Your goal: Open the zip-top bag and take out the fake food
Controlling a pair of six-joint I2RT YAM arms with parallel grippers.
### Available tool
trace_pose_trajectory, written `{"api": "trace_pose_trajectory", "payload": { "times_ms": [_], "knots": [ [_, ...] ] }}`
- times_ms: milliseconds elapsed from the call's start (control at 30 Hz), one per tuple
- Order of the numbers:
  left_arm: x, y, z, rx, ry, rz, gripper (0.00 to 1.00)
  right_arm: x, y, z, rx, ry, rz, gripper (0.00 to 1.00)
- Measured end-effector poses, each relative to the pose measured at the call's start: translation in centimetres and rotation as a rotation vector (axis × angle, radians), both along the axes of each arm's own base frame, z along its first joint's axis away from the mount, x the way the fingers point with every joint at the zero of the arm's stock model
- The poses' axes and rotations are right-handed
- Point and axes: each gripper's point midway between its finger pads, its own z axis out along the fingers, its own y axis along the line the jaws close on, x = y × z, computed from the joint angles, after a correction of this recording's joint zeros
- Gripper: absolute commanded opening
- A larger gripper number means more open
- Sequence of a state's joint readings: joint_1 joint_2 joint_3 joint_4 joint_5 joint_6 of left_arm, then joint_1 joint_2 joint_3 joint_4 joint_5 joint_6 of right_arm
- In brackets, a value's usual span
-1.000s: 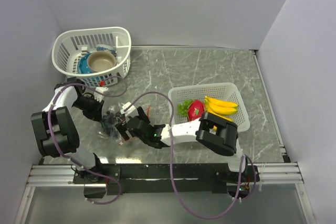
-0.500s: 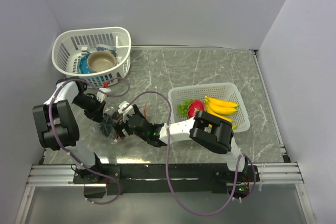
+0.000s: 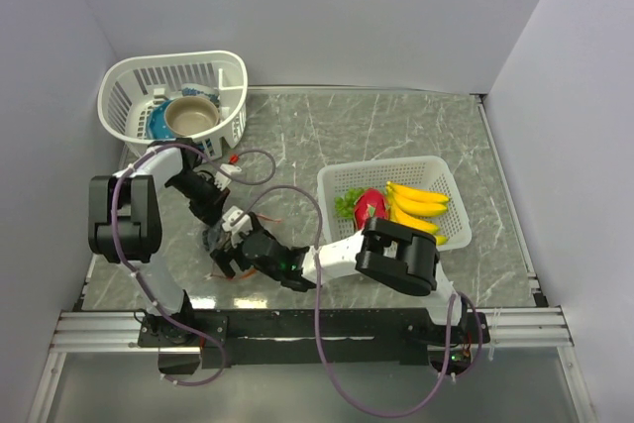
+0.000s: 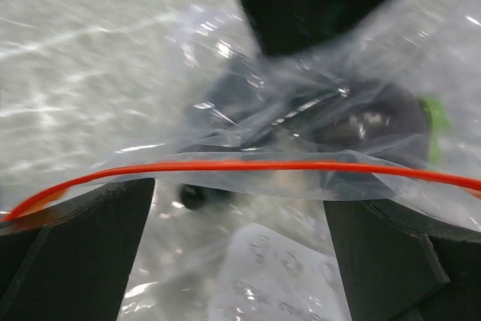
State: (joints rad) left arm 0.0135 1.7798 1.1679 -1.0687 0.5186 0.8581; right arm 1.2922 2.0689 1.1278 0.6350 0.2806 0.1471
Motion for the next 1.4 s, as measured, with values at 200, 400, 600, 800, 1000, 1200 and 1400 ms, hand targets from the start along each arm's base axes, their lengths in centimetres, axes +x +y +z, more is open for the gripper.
{"api": "trace_pose_trajectory", "payload": {
  "times_ms": [200, 400, 600, 800, 1000, 1200, 1400],
  "knots": [
    [0.0, -0.1, -0.5, 0.001, 0.016, 0.007, 0.04, 2.1, -3.5, -2.6, -0.078, -0.023, -0.120, 1.00],
    [-0.1, -0.7, -1.0, 0.020, 0.019, -0.031, 0.03, 5.3, -5.9, -3.3, -0.072, -0.008, -0.208, 1.00],
    [-0.3, -1.2, -1.6, 0.047, 0.020, -0.072, 0.02, 6.9, -5.3, -2.2, -0.029, -0.010, -0.218, 1.00],
    [-0.5, -1.3, -2.0, 0.053, 0.033, -0.083, 0.02, 7.3, -2.1, -0.9, 0.032, -0.009, -0.173, 1.00],
    [-0.7, -1.3, -2.2, 0.052, 0.042, -0.086, 0.02, 7.3, -1.4, -1.6, 0.036, 0.008, -0.159, 1.00],
    [-0.6, -1.2, -2.4, 0.055, 0.038, -0.092, 0.01, 7.1, -0.3, -2.1, 0.040, 0.020, -0.127, 0.51],
    [-0.5, -1.2, -2.5, 0.060, 0.033, -0.092, 0.01, 5.6, 0.8, -2.1, 0.047, 0.059, -0.051, 0.12]
  ]
}}
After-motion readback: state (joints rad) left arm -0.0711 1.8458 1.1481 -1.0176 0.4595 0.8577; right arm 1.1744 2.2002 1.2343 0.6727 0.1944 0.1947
